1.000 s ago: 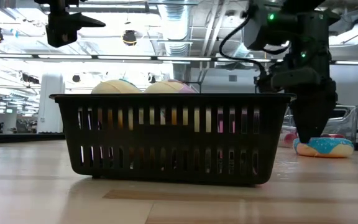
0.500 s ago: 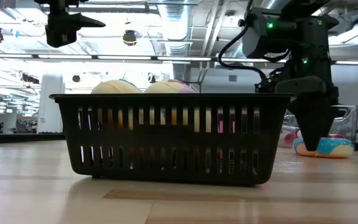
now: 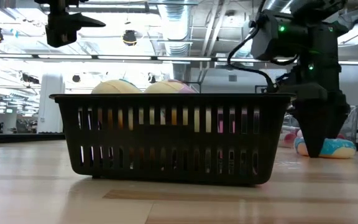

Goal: Pick & Place Food Item
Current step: Put the blue donut into the black bin, then return to Home Position

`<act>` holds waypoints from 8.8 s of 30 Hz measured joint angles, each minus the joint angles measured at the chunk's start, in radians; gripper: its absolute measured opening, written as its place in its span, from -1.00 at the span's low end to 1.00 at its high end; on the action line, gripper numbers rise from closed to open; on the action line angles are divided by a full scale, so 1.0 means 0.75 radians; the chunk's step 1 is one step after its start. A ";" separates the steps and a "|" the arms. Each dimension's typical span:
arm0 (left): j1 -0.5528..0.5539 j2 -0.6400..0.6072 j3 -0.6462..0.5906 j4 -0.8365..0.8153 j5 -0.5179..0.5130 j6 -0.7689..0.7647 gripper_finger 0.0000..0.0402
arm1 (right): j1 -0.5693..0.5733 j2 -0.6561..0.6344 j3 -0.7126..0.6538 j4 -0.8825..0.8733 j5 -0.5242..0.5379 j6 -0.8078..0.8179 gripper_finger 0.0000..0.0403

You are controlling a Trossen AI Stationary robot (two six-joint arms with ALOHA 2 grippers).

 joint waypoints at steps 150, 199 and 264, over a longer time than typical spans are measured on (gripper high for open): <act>-0.068 0.001 0.001 0.072 0.097 -0.012 0.30 | 0.357 0.330 0.728 0.408 0.078 0.388 0.17; -0.094 0.001 0.001 0.070 0.073 -0.014 0.30 | 0.313 0.324 0.726 0.209 -0.038 0.368 0.17; 0.556 -1.111 -0.723 -0.051 0.110 0.906 0.09 | 0.897 -0.699 0.108 -0.520 1.207 1.153 0.17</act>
